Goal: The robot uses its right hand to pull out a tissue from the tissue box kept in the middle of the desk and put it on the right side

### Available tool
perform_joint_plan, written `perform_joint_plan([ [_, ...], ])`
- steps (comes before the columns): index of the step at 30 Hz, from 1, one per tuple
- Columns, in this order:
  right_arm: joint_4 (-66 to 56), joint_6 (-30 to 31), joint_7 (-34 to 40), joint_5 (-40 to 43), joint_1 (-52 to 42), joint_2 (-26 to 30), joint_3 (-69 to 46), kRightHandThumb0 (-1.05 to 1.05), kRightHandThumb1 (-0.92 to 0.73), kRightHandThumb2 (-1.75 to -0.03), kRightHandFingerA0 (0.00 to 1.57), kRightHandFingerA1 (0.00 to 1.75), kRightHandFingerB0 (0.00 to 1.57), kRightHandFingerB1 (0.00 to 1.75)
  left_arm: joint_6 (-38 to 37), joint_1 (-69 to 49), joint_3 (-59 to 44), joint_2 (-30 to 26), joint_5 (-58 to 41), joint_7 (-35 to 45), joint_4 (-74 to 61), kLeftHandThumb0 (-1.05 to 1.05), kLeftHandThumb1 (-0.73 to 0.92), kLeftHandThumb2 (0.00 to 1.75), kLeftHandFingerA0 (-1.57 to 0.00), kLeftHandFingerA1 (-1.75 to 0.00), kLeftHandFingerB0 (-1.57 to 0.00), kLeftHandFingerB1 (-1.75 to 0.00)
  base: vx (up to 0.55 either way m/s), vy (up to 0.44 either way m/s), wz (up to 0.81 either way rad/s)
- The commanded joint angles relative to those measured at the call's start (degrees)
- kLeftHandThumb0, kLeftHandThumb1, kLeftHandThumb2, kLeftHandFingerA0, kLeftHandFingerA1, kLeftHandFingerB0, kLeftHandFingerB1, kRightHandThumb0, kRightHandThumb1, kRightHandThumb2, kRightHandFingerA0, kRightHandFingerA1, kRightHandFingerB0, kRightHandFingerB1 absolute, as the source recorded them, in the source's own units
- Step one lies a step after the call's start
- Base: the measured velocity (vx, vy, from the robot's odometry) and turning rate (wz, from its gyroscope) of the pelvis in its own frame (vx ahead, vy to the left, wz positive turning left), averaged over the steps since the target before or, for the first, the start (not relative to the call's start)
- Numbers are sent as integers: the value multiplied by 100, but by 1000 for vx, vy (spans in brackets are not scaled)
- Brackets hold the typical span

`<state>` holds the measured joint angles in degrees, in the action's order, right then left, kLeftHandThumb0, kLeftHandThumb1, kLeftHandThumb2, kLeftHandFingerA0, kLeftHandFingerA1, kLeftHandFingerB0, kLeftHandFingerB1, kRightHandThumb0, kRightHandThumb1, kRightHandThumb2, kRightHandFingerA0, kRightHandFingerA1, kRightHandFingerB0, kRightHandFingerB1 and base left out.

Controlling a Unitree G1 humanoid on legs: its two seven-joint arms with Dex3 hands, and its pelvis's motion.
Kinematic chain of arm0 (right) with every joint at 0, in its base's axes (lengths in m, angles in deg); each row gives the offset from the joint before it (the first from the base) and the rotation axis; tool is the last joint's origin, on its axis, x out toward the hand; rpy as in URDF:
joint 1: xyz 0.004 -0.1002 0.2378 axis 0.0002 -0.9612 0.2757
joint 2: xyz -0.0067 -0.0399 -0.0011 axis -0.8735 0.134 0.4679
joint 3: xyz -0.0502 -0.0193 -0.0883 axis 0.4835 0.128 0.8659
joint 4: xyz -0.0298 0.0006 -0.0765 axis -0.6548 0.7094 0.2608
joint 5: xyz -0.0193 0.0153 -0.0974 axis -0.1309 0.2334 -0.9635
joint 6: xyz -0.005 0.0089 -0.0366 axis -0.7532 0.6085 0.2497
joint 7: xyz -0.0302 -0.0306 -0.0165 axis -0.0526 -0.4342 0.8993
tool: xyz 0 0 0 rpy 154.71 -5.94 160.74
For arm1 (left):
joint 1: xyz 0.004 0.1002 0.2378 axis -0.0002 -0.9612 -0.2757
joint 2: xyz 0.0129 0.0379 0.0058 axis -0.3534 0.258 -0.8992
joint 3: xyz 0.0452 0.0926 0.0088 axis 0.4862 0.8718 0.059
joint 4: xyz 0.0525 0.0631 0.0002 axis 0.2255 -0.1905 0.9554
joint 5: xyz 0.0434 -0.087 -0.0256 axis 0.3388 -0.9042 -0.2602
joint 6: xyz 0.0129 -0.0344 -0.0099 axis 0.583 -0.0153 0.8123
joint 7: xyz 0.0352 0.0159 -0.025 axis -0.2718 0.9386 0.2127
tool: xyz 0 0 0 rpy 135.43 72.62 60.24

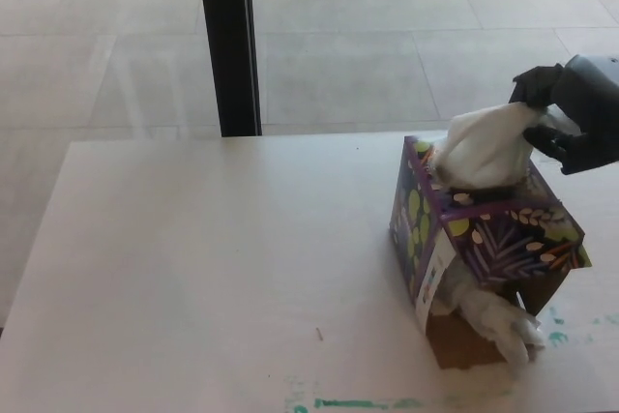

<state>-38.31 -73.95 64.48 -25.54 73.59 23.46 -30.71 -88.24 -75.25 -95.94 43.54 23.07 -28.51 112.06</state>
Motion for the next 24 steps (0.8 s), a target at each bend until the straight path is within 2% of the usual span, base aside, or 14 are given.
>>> perform_joint_plan([
  [1, 156, -678, 1971, -244, -497, -234, -459, -19, -50, -114, 92, 174, 81, 133, -256, -167, -146, -12, -154, -74, 11, -83, 92, 73, -65, -62, -48, -47, 0, 0, 0],
  [2, 215, -738, 2056, -203, -495, -269, -499, -18, -46, -119, 94, 174, 84, 135, -256, -171, -149, -14, -156, -61, 9, -84, 92, 75, -61, -62, -45, -48, 0, 0, 0],
  [3, 230, -748, 2047, -131, -499, -314, -559, -18, -47, -124, 97, 175, 84, 141, -257, -168, -130, -15, -131, -80, 25, -85, 92, 75, -65, -64, -47, -48, 0, 0, 0],
  [4, 263, -788, 2027, -42, -491, -357, -627, -25, -48, -118, 124, 140, 96, 120, -262, -170, -126, -18, -124, -74, 30, -80, 74, 115, -59, -69, -43, -58, 0, 0, 0],
  [5, 258, -753, 1997, 69, -481, -417, -738, -25, -49, -118, 122, 139, 97, 121, -278, -173, -134, -14, -132, -57, 33, -85, 92, 74, -65, -66, -47, -47, 0, 0, 0],
  [8, 334, -756, 1866, 304, -348, -531, -957, -26, -50, -118, 122, 136, 95, 114, -227, -130, -195, -16, -189, -45, 50, -84, 92, 73, -65, -64, -48, -47, 0, 0, 0],
  [9, 221, -495, 1646, 360, -251, -529, -1061, -21, -46, -119, 96, 171, 84, 135, -255, -132, -192, -18, -177, -45, 58, -85, 92, 76, -63, -64, -46, -49, 0, 0, 0],
  [12, 190, -426, 1498, 389, -165, -599, -1269, -20, -50, -110, 92, 174, 80, 143, -247, -147, -214, -40, -165, -44, 51, -84, 92, 73, -60, -62, -46, -49, 0, 0, 0],
  [13, 189, -398, 1494, 363, -115, -599, -1332, -16, -54, -86, 92, 175, 80, 140, -237, -146, -213, -51, -150, -56, 47, -79, 75, 114, -58, -67, -43, -58, 0, 0, 0],
  [14, 180, -350, 1484, 332, -37, -584, -1414, -16, -54, -86, 92, 175, 80, 140, -223, -148, -208, -54, -130, -76, 41, -79, 75, 114, -58, -67, -43, -58, 0, 0, 0],
  [15, 338, -505, 1545, 433, 116, -548, -1572, -13, -45, -116, 98, 173, 82, 141, -132, -115, -259, -59, -182, -46, 44, -78, 74, 112, -57, -68, -44, -58, 0, 0, 0],
  [16, 358, -523, 1546, 419, 120, -562, -1592, -13, -45, -116, 98, 173, 82, 141, -131, -114, -263, -63, -179, -45, 43, -78, 74, 112, -57, -68, -44, -58, 0, 0, 0],
  [17, 431, -593, 1510, 474, 213, -513, -1692, -27, -49, -116, 122, 137, 94, 116, -156, -122, -247, -64, -159, -44, 32, -84, 92, 74, -60, -61, -47, -48, 0, 0, 0],
  [24, 467, -544, 1345, 508, 446, -366, -1952, -29, -47, -117, 124, 141, 95, 122, -181, -178, -243, -49, -185, -33, 28, -83, 92, 75, -59, -63, -46, -49, 0, 0, 0],
])
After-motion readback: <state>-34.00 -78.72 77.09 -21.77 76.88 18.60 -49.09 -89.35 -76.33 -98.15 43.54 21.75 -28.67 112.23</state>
